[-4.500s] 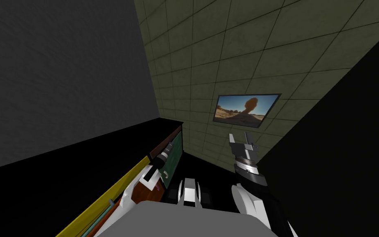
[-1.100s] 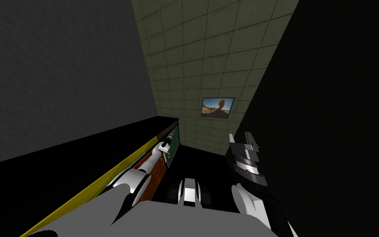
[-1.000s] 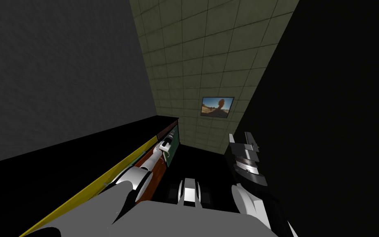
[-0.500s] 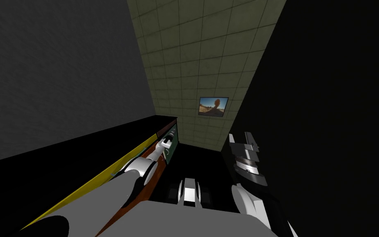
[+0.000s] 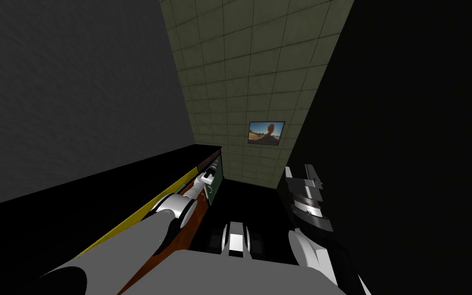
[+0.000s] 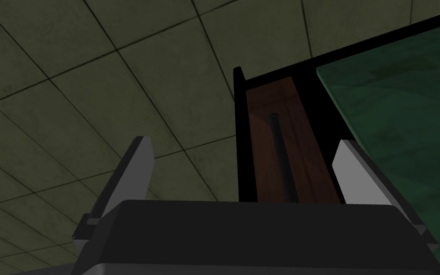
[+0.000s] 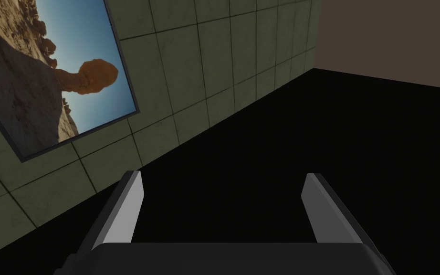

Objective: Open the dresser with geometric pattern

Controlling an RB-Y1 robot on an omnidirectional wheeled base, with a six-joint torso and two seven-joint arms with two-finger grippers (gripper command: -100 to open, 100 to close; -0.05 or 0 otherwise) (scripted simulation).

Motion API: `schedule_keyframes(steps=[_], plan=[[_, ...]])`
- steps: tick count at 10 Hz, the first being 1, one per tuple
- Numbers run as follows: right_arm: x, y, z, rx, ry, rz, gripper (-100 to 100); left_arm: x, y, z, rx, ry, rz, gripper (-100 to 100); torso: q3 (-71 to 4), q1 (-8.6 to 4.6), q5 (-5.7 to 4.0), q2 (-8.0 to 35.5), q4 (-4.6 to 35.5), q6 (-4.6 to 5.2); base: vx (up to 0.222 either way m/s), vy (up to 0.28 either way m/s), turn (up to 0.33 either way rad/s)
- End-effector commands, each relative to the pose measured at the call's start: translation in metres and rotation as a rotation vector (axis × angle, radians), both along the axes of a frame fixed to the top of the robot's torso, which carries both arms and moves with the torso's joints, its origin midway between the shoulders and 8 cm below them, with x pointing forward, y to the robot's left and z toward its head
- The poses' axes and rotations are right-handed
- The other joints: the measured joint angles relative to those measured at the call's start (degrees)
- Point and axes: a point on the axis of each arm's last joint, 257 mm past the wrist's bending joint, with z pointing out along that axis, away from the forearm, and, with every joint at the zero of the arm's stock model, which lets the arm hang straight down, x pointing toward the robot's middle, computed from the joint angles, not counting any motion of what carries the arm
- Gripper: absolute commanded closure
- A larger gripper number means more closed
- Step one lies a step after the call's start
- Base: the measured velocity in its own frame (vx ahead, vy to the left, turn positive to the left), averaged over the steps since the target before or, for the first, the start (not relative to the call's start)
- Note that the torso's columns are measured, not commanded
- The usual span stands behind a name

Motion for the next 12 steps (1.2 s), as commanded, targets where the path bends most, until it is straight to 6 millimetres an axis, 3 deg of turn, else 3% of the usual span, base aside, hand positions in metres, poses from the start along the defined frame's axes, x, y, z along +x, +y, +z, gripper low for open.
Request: schedule_keyframes(steps=[1,5,7,9,12], plan=[[0.0,0.0,0.0,0.0,0.0,0.0,0,-0.002,0.002,-0.003,0.002,0.006,0.0,-100,0.03,-0.22,-0.06,0.06,0.01,0.01,0.042,0.166,-0.008],[0.0,0.0,0.0,0.0,0.0,0.0,0,-0.003,0.003,-0.007,0.003,0.012,-0.002,-100,0.09,-0.35,-0.12,0.12,0.05,0.01,0.028,0.149,-0.022],[0.0,0.0,0.0,0.0,0.0,0.0,0,-0.008,0.027,-0.009,-0.006,0.016,0.037,-100,-0.04,-0.35,-0.14,-0.07,0.0,-0.05,-0.007,0.002,-0.229],[0.0,0.0,0.0,0.0,0.0,0.0,0,-0.008,0.027,-0.009,-0.006,0.016,0.037,-100,0.05,-0.4,-0.13,0.08,0.03,-0.02,0.004,0.005,-0.029],[0.0,0.0,0.0,0.0,0.0,0.0,0,-0.012,0.047,-0.008,-0.006,0.017,0.069,-100,0.09,-0.37,-0.12,0.15,0.05,0.01,-0.001,0.0,-0.089]])
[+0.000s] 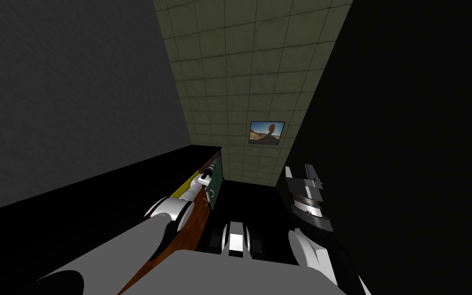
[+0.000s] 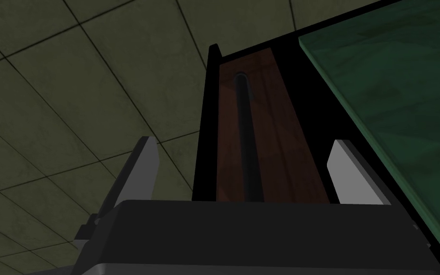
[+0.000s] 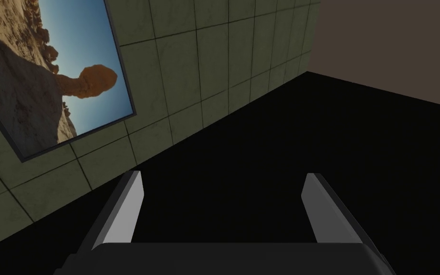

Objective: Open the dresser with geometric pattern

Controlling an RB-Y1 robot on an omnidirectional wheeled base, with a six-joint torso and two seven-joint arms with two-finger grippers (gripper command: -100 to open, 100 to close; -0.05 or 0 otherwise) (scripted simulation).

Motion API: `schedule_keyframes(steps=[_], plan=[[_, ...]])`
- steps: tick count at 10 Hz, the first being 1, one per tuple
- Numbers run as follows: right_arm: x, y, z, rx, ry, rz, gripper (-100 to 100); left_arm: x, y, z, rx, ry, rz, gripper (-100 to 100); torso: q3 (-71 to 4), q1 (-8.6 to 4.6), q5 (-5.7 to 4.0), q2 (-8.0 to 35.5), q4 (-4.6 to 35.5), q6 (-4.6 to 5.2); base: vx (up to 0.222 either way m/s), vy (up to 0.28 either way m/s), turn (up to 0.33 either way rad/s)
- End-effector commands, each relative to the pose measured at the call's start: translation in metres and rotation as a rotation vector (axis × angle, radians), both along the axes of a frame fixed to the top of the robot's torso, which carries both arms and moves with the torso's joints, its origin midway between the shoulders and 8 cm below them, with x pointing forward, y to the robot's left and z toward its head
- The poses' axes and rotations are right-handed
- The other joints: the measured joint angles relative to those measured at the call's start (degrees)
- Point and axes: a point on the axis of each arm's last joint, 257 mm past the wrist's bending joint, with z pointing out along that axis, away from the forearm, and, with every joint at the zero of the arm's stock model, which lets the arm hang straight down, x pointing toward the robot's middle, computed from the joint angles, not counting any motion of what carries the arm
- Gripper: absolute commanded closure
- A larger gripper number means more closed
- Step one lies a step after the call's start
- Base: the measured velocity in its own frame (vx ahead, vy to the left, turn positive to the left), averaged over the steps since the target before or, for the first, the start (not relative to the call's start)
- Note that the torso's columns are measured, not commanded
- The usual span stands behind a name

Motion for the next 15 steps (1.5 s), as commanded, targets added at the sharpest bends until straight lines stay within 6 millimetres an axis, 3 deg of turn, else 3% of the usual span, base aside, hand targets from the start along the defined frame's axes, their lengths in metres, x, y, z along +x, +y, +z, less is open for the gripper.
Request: schedule_keyframes(steps=[1,5,6,9,10,12,13,15], plan=[[0.0,0.0,0.0,0.0,0.0,0.0,0,-0.004,0.023,0.002,0.0,0.001,0.036,-100,-0.01,-0.01,-0.01,-0.01,0.0,0.02,-0.004,0.004,-0.185],[0.0,0.0,0.0,0.0,0.0,0.0,0,-0.009,0.044,0.003,0.002,0.001,0.07,-100,-0.03,-0.04,-0.01,-0.04,-0.01,0.03,-0.001,0.004,-0.098],[0.0,0.0,0.0,0.0,0.0,0.0,0,-0.015,0.066,0.005,0.006,0.0,0.105,-100,-0.01,-0.04,-0.01,-0.01,-0.01,-0.01,0.0,0.004,-0.208],[0.0,0.0,0.0,0.0,0.0,0.0,0,-0.014,0.065,0.003,0.006,0.002,0.103,-100,0.0,-0.05,-0.02,0.01,0.01,-0.02,-0.001,0.003,-0.037],[0.0,0.0,0.0,0.0,0.0,0.0,0,-0.009,0.044,0.003,0.002,0.001,0.07,100,0.01,-0.05,-0.03,0.02,0.01,-0.02,0.004,-0.004,0.238],[0.0,0.0,0.0,0.0,0.0,0.0,0,-0.004,0.023,0.002,0.0,0.001,0.036,100,0.11,-0.01,-0.08,0.19,0.16,-0.16,0.006,-0.01,0.191],[0.0,0.0,0.0,0.0,0.0,0.0,0,-0.004,0.023,0.002,0.0,0.001,0.036,100,0.15,-0.03,-0.05,0.24,0.12,-0.09,0.006,-0.003,0.066],[0.0,0.0,0.0,0.0,0.0,0.0,0,0.001,-0.009,0.0,0.0,0.001,-0.013,100,0.08,0.02,-0.02,0.15,0.05,-0.12,0.0,-0.004,0.216]])
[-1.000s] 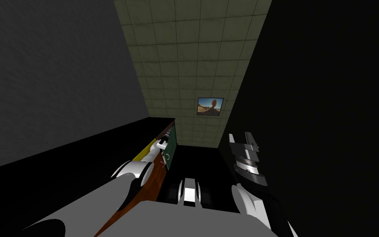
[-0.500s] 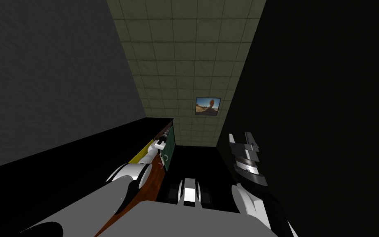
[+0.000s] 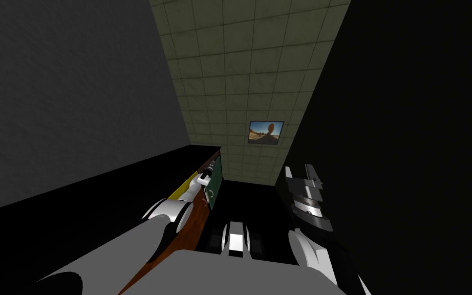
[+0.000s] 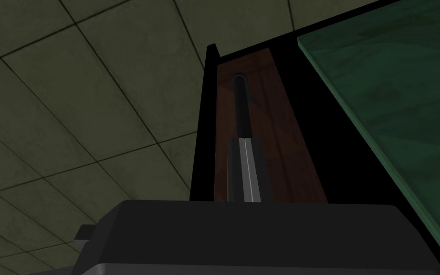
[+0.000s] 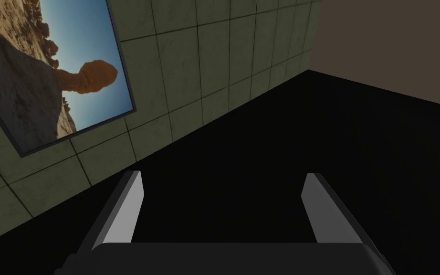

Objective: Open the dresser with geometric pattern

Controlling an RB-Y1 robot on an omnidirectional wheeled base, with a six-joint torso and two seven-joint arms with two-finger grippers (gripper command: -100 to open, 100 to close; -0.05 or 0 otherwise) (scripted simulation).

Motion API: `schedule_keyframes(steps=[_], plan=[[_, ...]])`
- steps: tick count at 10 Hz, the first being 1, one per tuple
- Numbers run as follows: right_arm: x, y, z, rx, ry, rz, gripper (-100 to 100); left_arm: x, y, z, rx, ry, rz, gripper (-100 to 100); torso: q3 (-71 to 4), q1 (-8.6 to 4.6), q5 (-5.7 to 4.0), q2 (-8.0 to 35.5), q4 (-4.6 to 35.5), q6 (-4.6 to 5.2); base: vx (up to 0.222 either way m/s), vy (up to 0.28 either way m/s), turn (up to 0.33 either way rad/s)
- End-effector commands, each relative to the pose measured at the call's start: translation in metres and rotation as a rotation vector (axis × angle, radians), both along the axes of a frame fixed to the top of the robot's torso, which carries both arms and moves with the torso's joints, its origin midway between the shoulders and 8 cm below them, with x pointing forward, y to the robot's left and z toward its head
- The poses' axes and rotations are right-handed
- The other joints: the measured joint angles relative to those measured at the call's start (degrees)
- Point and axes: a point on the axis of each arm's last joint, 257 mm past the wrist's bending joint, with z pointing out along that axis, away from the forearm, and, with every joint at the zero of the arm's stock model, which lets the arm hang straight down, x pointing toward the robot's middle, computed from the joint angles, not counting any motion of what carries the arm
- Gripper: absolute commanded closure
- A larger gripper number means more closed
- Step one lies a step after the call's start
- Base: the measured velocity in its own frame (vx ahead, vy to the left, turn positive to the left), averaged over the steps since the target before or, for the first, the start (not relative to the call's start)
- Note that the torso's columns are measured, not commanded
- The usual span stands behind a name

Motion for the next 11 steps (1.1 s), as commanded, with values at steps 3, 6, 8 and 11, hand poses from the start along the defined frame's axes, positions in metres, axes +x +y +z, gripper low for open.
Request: schedule_keyframes(steps=[3,6,8,11], plan=[[0.0,0.0,0.0,0.0,0.0,0.0,0,0.007,-0.047,-0.003,0.006,0.0,-0.074,100,-0.03,0.1,0.04,-0.04,-0.05,-0.07,0.003,-0.007,0.175],[0.0,0.0,0.0,0.0,0.0,0.0,0,0.009,-0.048,-0.001,0.006,-0.004,-0.075,-100,-0.04,0.03,0.03,-0.07,-0.04,0.05,0.0,-0.001,0.016],[0.0,0.0,0.0,0.0,0.0,0.0,0,0.004,-0.018,0.002,0.006,-0.005,-0.048,-100,-0.14,-0.1,-0.04,-0.25,-0.03,0.12,0.037,-0.05,-0.131],[0.0,0.0,0.0,0.0,0.0,0.0,0,0.003,-0.012,0.003,0.006,-0.005,-0.044,-100,-0.08,0.04,0.04,-0.13,-0.05,0.12,0.026,-0.021,-0.009]])
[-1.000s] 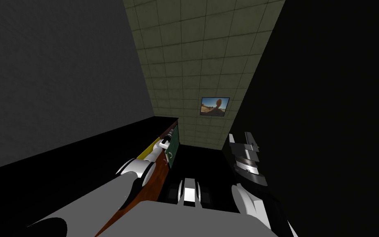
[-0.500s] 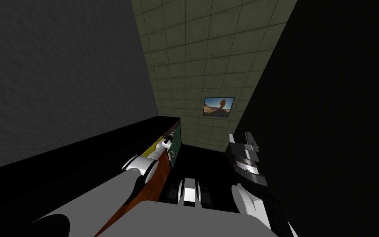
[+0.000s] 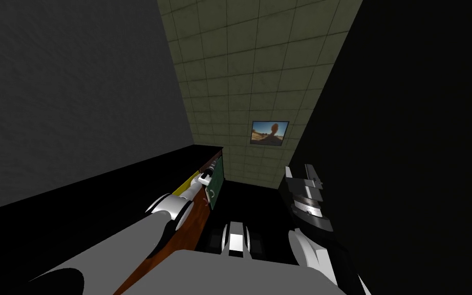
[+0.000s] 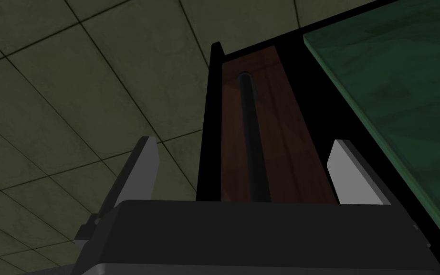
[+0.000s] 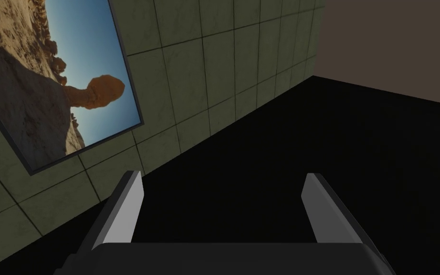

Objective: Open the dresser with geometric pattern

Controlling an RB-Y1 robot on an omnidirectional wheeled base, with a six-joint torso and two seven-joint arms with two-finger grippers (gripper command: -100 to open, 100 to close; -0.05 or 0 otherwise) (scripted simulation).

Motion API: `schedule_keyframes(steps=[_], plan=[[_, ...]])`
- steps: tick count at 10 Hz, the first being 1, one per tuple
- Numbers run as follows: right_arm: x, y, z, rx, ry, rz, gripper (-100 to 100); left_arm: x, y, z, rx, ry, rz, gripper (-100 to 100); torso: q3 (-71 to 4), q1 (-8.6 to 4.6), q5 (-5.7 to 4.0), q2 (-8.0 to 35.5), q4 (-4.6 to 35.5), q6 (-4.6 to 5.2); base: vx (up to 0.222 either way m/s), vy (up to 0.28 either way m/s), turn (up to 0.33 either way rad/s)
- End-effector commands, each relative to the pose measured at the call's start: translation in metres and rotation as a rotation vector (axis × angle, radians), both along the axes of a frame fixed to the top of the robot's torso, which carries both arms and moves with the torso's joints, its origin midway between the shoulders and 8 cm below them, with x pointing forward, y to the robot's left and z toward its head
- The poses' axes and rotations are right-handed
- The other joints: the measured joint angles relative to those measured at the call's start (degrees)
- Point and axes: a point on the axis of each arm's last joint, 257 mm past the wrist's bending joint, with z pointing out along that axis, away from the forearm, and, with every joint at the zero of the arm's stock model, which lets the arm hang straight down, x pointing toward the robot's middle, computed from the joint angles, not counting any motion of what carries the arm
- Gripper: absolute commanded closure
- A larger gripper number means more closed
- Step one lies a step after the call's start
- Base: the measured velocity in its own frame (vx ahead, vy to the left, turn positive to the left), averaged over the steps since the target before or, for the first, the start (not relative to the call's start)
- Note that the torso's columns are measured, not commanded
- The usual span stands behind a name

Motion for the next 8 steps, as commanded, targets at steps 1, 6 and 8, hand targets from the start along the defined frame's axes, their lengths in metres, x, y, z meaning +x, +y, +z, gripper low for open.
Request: schedule_keyframes(steps=[1,6,8], plan=[[0.0,0.0,0.0,0.0,0.0,0.0,0,-0.004,0.018,0.002,0.0,0.002,0.015,-100,0.05,-0.02,0.0,0.06,0.03,0.02,0.025,-0.025,-0.096],[0.0,0.0,0.0,0.0,0.0,0.0,0,-0.003,0.012,0.001,0.0,0.002,0.011,100,0.0,-0.04,-0.01,0.0,0.0,0.02,0.01,-0.015,-0.001],[0.0,0.0,0.0,0.0,0.0,0.0,0,0.001,-0.005,0.0,0.0,0.002,-0.004,100,0.21,-0.06,-0.12,0.34,0.3,-0.08,-0.046,0.05,0.087]])
